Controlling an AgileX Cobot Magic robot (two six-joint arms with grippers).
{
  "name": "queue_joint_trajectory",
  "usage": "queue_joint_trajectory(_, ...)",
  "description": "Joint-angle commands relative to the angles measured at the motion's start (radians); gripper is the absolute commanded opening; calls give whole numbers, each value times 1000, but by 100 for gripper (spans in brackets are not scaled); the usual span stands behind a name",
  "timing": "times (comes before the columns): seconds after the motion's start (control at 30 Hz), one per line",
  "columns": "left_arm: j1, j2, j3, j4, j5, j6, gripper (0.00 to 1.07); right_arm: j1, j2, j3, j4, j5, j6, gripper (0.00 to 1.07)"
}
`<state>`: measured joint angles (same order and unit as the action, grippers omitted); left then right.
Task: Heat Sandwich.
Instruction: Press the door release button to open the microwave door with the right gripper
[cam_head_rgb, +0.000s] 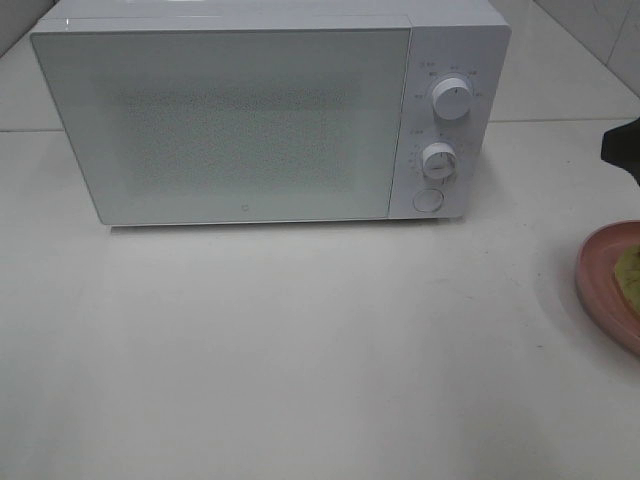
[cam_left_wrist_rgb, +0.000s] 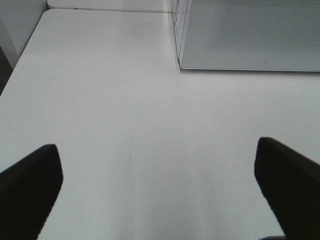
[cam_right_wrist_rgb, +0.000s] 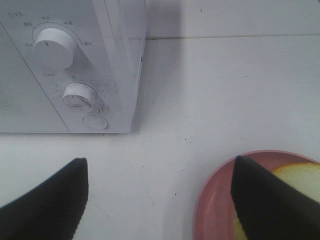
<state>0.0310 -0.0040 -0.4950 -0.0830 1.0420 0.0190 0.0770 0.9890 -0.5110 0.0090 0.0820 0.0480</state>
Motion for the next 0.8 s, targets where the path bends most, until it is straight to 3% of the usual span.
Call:
queue_joint_trajectory(0.03,3,-23,1,-5,-6,2,101,-6,19,2,5,-43,3,76)
queue_joint_trajectory(0.33,3,-23,1,-5,-6,2,101,3,167,40,5,-282,5,76)
queue_joint_trajectory(0.5,3,-23,1,-5,-6,2,101,86,206,108,16,-425,-25,76)
queue_joint_trajectory(0.8,3,-23,1,-5,-6,2,101,288,236,208,373,-706,-279,76)
